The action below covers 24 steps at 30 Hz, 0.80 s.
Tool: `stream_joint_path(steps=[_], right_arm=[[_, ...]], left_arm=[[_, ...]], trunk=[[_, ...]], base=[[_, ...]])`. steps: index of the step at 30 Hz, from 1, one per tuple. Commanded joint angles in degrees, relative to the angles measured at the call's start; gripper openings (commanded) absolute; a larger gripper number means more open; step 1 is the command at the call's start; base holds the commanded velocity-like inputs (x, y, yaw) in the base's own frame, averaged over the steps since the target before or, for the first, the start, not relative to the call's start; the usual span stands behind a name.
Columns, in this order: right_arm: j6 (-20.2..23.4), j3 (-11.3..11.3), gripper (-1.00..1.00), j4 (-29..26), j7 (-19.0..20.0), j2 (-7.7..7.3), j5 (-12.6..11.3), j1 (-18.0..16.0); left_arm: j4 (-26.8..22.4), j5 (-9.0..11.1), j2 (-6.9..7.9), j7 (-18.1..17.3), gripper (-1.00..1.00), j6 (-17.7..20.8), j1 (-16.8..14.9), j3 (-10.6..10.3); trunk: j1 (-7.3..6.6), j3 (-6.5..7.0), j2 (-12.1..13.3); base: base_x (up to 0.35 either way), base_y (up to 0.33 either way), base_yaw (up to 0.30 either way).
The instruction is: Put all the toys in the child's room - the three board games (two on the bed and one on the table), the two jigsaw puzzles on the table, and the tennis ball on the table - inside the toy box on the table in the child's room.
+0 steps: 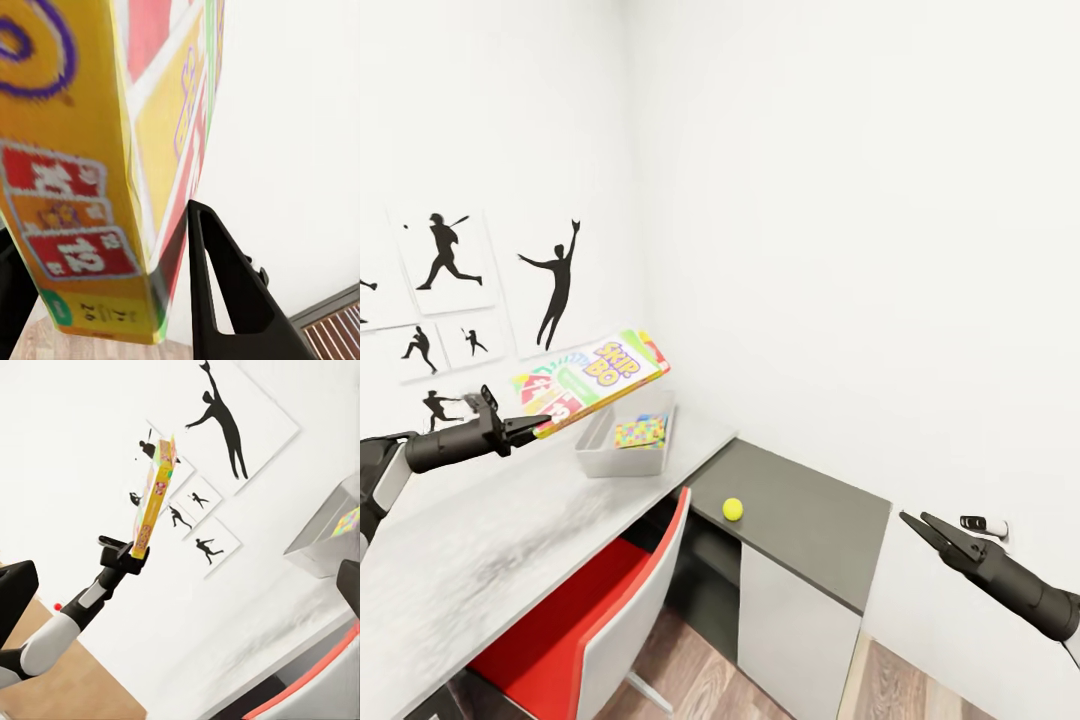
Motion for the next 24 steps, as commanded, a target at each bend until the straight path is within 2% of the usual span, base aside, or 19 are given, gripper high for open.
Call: stream_joint_path(steps=[1,11,16,24], right_arm=[[0.50,0.01,1.00,0.05,0.06,-0.03,-0.25,-0.01],[0.50,0.05,1.00,0.10,0.06,-0.06,-0.25,-0.01],[0.50,0.00,1.00,0.10,0.06,-0.06,-0.22,-0.01],[0.50,-0.03,1.00,0.29,0.06,-0.06,-0.25,-0.01]], left_arm=[[0.01,0.14,-0.02,-0.14,-1.00,0.62,-0.03,0.05],[0.01,0.14,-0.09,-0.14,-1.00,0.62,0.03,0.13],[0.01,0.19,-0.09,-0.14,-1.00,0.62,0.05,0.16],[0.01,0.23,-0.09,-0.14,-1.00,0.62,0.06,0.22]], trunk=[[0.04,-0.02,-0.03],[0.04,-0.02,-0.03],[0.04,-0.02,-0.03],[0.04,-0.02,-0.03]], base=[[0.249,-0.196,0.000],[0.247,-0.152,0.019],[0.225,-0.020,0.179],[0.074,-0.003,0.195]])
